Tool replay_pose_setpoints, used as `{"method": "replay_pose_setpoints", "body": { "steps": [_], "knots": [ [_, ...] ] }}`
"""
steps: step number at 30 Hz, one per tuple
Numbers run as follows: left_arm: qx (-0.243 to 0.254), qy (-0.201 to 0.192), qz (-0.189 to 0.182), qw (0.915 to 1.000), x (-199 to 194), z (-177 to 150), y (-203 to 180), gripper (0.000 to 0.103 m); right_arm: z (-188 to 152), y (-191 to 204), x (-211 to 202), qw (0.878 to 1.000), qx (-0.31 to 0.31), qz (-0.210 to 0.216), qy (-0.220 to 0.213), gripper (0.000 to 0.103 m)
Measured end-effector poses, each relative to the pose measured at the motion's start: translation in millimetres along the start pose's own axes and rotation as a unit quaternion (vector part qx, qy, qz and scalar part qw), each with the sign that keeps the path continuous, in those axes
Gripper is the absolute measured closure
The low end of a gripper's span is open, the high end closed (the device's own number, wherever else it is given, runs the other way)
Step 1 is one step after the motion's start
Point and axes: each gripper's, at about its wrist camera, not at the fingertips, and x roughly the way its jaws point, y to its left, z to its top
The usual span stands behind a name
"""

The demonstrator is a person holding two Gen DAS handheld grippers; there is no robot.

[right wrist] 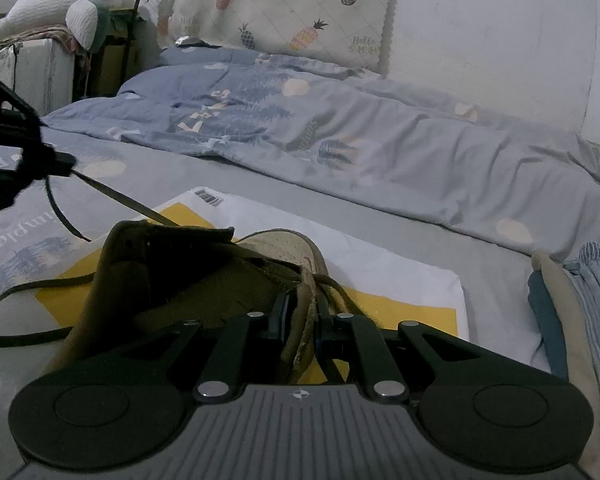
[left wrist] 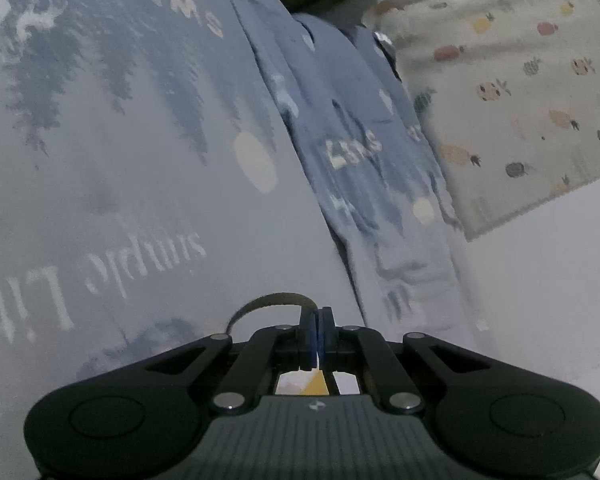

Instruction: Lace up shoes with both hands

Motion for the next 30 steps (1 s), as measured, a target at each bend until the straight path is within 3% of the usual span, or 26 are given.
{"method": "replay_pose_setpoints", "body": {
  "steps": [4, 9, 11, 15, 20, 26, 28, 30],
  "knots": [
    [0.001, -0.012, 0.022, 0.9997, 0, 5, 5, 0.103, 1, 0, 2, 1.000, 0.001, 0.001, 0.001, 0.094],
    [0.007, -0.058, 0.064, 0.9962, -12, 14, 9, 0.103, 1, 0, 3, 1.000, 0.002, 0.003, 0.003, 0.094],
    [0.011, -0.055, 0.081, 0.9952, -10, 15, 9, 0.103, 1, 0, 3, 1.000, 0.002, 0.004, 0.004, 0.094],
    [0.025, -0.062, 0.124, 0.9901, -10, 13, 6, 0.103, 1, 0, 3, 1.000, 0.004, 0.005, 0.004, 0.094],
    [0.014, -0.089, 0.152, 0.9843, -20, 22, 12, 0.103, 0, 1, 2, 1.000, 0.005, 0.007, 0.004, 0.094],
    [0.036, -0.071, 0.187, 0.9792, -15, 22, 8, 0.101, 1, 2, 2, 1.000, 0.008, 0.007, 0.006, 0.094],
    [0.047, -0.085, 0.193, 0.9763, -20, 22, 3, 0.081, 1, 3, 2, 1.000, 0.009, 0.007, 0.006, 0.094],
    [0.056, -0.106, 0.192, 0.9740, -28, 22, -1, 0.068, 1, 2, 2, 1.000, 0.010, 0.008, 0.006, 0.094]
  ]
}}
